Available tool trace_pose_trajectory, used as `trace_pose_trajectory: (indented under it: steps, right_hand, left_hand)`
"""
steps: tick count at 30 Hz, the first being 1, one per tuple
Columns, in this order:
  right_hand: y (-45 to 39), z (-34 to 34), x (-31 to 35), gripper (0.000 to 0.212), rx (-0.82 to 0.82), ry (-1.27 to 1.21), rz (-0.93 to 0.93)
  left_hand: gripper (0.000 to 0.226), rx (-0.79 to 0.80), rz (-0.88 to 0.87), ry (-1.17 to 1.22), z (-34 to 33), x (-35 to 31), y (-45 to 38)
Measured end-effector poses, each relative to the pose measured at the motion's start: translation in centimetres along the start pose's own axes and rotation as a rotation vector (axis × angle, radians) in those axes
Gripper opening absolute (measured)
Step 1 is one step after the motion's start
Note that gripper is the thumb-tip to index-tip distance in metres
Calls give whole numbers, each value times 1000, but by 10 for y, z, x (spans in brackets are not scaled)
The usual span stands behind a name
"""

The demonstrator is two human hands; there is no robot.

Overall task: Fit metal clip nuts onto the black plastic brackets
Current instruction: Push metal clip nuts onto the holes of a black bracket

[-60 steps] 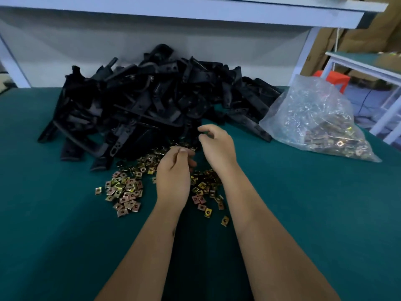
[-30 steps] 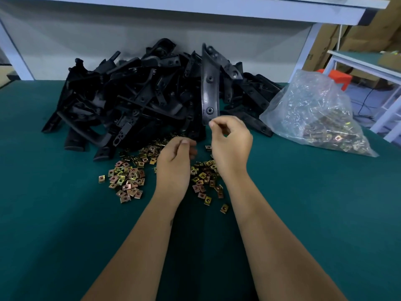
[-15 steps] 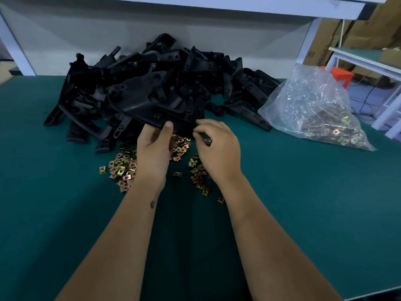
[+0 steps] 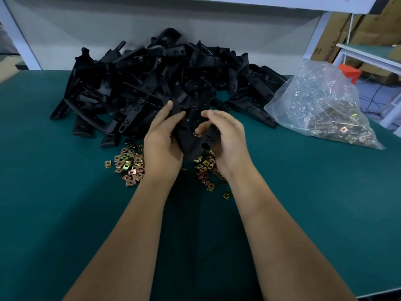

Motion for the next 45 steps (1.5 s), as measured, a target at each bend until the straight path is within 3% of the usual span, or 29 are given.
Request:
trace_pose_trajectory:
  steps: [2,5,8,10,11,15,18,20,27,34,40,43,45]
  right_hand:
    - [-1,2,0,22,27,-52,2]
    - [-1,6,2,23,102,-132,3]
    - [-1,8,3,23,175,-152,-15]
    - [-1,6,1,22,190,-120,-16]
    - [-1,5,1,22,184,-97,-10]
    - [-5,8,0,20,-7,25,55]
    - [-6,15,-2,16,-180,292,80]
    - [-6,14,-5,19,-200,536,106]
    - [-1,-11,-25,25,77,1268,150]
    - [0,-13,-31,19,251,1552,260]
    - [-3,-14,-33,13,257,1520,245]
    - [-9,-16,-25,1,56,1031,132]
    - [-10,-16,-20,6,-126,666,74]
  left_hand:
    - [51,-79,71,109,0,-3,-2]
    - [44,-127,401,566,-2,-7,-6]
    - [37,85,652,910,-2,-5,-9]
    - [25,234,605,908,-3,-6,-7]
    - [18,232,584,865,-5,-4,-6]
    - [12,-82,661,1016,-1,3,-8]
    - [16,-275,627,1250,4,6,-9]
    - [19,-327,625,1280,4,7,-8]
    - [22,-357,641,1308,-2,14,-11]
    - [25,-312,645,1247,1,18,-14]
    - [26,-267,674,1215,-6,16,-12]
    - [26,-294,672,1245,-7,17,-13]
    - [27,-294,665,1253,-8,18,-14]
Point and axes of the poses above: each hand's wrist, its own y-axis away from the middle knuckle, its own z-axis out of the back of the hand, x = y × z, the point moved 1 cm from there along -y, towards the middle knuckle, and after that the axes turned 5 degrees about x, right-handed, at the moved point
